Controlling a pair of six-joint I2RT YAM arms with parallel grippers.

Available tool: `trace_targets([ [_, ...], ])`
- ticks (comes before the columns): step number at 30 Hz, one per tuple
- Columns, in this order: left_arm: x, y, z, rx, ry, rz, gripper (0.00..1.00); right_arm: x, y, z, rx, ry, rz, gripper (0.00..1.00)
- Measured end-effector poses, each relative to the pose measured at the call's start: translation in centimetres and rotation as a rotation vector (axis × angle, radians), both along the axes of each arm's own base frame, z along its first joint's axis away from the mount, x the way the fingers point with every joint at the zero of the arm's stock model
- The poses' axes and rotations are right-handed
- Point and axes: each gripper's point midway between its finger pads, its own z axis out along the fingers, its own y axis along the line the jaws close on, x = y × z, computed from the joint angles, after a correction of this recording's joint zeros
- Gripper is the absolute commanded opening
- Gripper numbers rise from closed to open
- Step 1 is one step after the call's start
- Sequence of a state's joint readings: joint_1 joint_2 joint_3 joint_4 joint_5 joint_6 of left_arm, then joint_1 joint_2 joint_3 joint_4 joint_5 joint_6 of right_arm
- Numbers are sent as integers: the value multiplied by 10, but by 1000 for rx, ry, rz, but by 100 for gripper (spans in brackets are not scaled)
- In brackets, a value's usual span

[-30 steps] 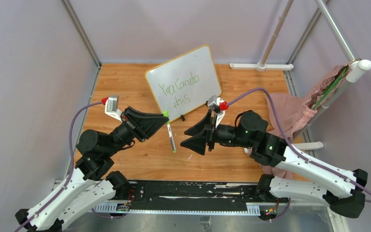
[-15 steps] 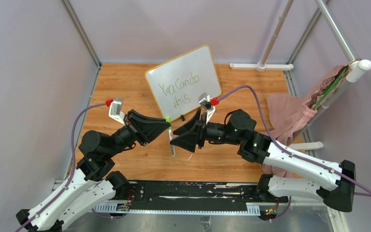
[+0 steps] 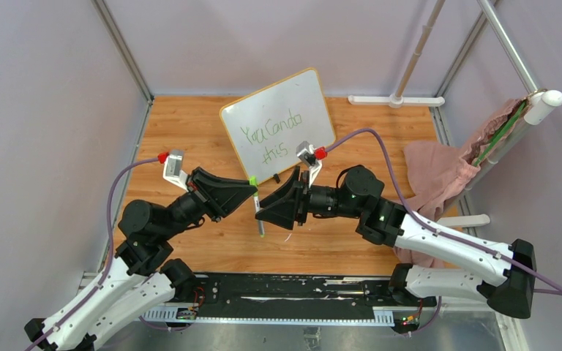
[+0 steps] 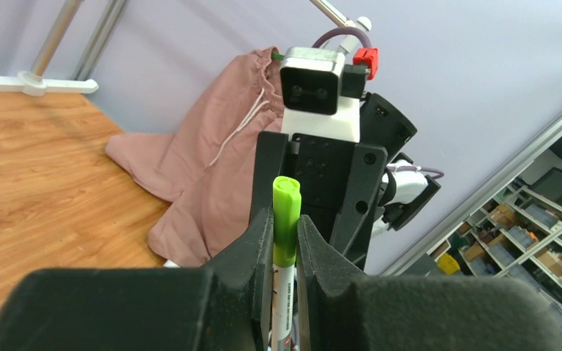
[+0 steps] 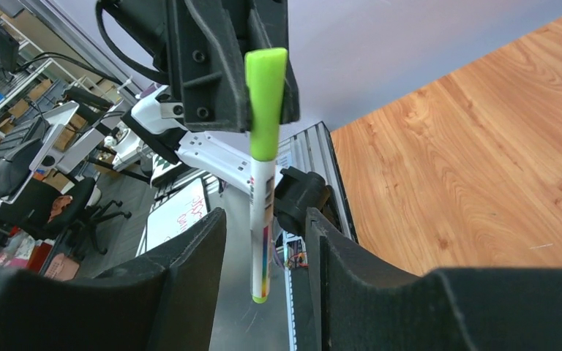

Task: Write a sentence on the whiteboard
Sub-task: Close the whiteboard marker at the center of the board.

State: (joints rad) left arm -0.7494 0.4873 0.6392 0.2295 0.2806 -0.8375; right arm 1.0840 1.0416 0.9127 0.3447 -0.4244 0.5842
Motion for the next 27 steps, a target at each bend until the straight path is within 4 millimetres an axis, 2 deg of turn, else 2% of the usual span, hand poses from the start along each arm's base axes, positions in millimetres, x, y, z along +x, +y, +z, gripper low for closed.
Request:
trace_targets([
  [3, -1, 2, 2, -6, -4, 5, 0, 1, 4, -7, -19, 14, 8, 46],
  [5, 0, 2, 2, -8, -4, 8, 0, 0, 6, -12, -32, 21, 14, 40],
  [9, 0, 3, 2, -8, -5, 12, 0, -2, 8, -14, -40, 33, 21, 14],
  [12, 1, 2, -1, -5, -2, 16, 0, -4, 8, -14, -41, 30, 28, 2],
  [13, 1, 3, -2, -4, -1, 16, 9, -5, 8, -15, -44, 27, 30, 0],
  [16, 0, 3, -2, -3, -2, 11, 53, -5, 8, -17, -56, 14, 30, 0],
  [18, -2, 1, -3, 2, -8, -2, 66, -5, 6, -21, -81, -4, 28, 0],
  [22, -13, -3, -5, 16, -15, -64, 70, -6, -5, -33, -150, -44, 11, 0],
  [27, -22, -9, -10, 41, -19, -130, 65, -9, -22, -39, -200, -97, -1, 0],
])
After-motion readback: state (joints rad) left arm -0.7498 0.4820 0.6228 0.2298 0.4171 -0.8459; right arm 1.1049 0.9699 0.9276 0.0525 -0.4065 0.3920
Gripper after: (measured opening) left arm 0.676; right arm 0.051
